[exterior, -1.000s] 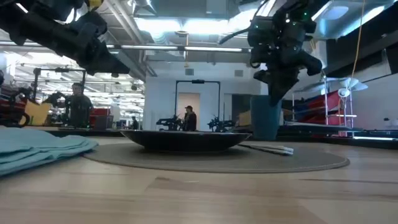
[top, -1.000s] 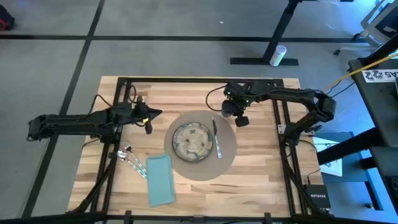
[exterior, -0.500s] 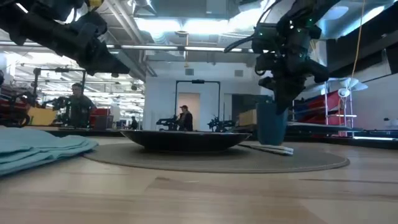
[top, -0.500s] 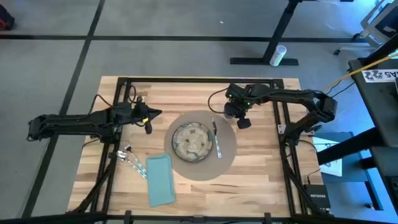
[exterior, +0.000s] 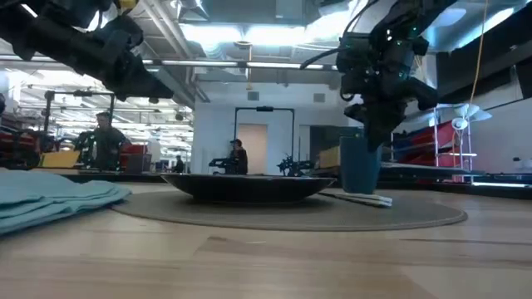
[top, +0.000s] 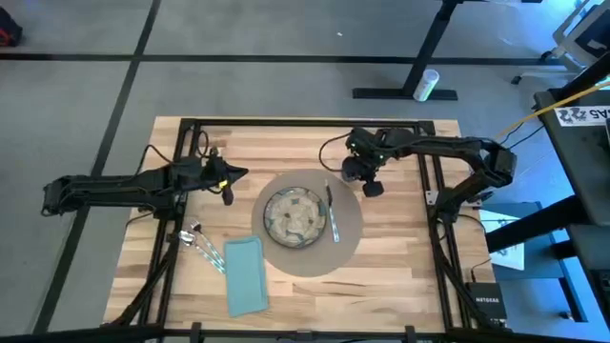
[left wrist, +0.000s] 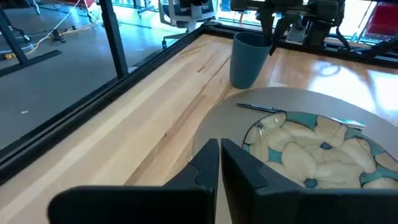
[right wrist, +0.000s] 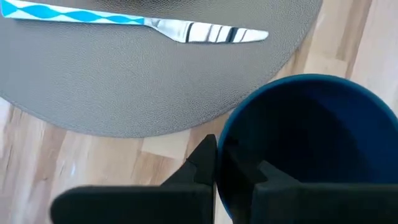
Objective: Set table place
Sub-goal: Move the blue cup to the top right of the brown tablemat, then put the blue patterned spoon on the brown tablemat to the right of the blue patterned table knife
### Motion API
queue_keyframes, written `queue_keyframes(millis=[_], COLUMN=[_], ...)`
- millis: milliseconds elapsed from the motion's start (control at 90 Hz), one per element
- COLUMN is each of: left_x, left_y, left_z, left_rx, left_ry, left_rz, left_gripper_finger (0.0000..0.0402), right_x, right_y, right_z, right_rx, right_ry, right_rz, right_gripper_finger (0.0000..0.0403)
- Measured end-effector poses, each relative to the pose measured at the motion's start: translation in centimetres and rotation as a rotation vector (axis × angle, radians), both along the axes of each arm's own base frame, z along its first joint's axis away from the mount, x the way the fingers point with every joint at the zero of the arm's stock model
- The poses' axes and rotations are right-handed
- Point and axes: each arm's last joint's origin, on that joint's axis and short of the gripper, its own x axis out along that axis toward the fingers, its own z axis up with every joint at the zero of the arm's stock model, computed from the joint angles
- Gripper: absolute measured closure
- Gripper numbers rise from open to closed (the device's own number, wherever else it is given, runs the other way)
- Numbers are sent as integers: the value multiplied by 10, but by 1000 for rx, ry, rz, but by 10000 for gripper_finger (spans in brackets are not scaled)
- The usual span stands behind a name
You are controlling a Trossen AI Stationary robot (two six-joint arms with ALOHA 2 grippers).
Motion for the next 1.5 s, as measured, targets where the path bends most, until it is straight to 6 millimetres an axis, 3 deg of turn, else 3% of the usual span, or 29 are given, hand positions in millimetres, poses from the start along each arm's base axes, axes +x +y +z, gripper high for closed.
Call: queue_keyframes(millis=[511, 689, 1289, 1389, 1500], left_x=[0, 0, -2, -2, -3], left_y=[0, 0, 0, -2, -9], left_z=[-1, -1, -5, -5, 0], left_rx=[-2, -2, -49, 68, 74], left_ry=[7, 7, 38, 138, 240], left_rz=[0, 0, 14, -91, -216], left_gripper_finger=[402, 402, 402, 402, 402], right_x=[-4, -5, 8, 11, 18], right_y=[-2, 1, -5, -5, 1], right_z=[-4, -2, 46, 57, 75], right_rx=[-38, 28, -8, 22, 25], right_ry=[63, 70, 6, -27, -77], right_rz=[-44, -30, -31, -18, 18], right_gripper_finger=[327, 316, 314, 314, 315])
